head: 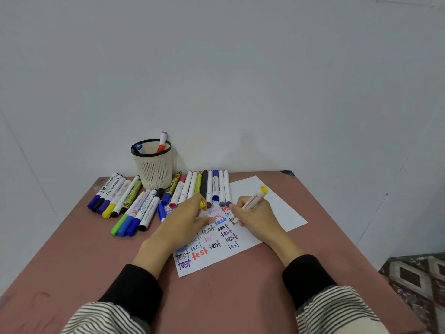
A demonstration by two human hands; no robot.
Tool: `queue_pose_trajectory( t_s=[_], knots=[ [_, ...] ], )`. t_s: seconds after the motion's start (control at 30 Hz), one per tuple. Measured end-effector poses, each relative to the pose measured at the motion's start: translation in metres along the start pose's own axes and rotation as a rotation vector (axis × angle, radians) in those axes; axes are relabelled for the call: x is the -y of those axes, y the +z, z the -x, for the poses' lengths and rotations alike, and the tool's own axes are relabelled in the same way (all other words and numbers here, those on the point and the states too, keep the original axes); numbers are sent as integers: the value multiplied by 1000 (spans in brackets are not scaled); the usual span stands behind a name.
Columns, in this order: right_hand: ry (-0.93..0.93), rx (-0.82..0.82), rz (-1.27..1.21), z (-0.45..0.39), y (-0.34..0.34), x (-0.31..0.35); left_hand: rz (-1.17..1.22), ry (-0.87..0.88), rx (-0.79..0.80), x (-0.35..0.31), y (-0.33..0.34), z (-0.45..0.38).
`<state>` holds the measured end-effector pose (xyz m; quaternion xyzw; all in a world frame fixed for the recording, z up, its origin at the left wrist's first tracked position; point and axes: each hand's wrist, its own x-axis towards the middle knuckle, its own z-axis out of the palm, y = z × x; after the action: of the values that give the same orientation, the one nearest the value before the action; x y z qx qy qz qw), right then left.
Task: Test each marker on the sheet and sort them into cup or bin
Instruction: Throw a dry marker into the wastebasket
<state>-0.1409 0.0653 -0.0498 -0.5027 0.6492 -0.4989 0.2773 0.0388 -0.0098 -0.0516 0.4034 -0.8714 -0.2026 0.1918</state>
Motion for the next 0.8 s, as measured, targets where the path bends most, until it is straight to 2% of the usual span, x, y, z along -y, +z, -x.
queue_pose_trajectory(
  t_s=[0.2, 0.37, 0.53, 0.8],
  knots=[
    [36, 9, -1, -1, 1, -3, 46, -3, 7, 1, 1, -3],
    [-8, 10, 2, 0, 1, -1, 56, 11, 10, 3, 2, -3],
    [0, -55, -2, -3, 0, -4, 56, 23, 49, 6, 5, -2],
    [1, -27, 25, -2, 1, -4, 61, 3, 58, 3, 4, -3]
  ],
)
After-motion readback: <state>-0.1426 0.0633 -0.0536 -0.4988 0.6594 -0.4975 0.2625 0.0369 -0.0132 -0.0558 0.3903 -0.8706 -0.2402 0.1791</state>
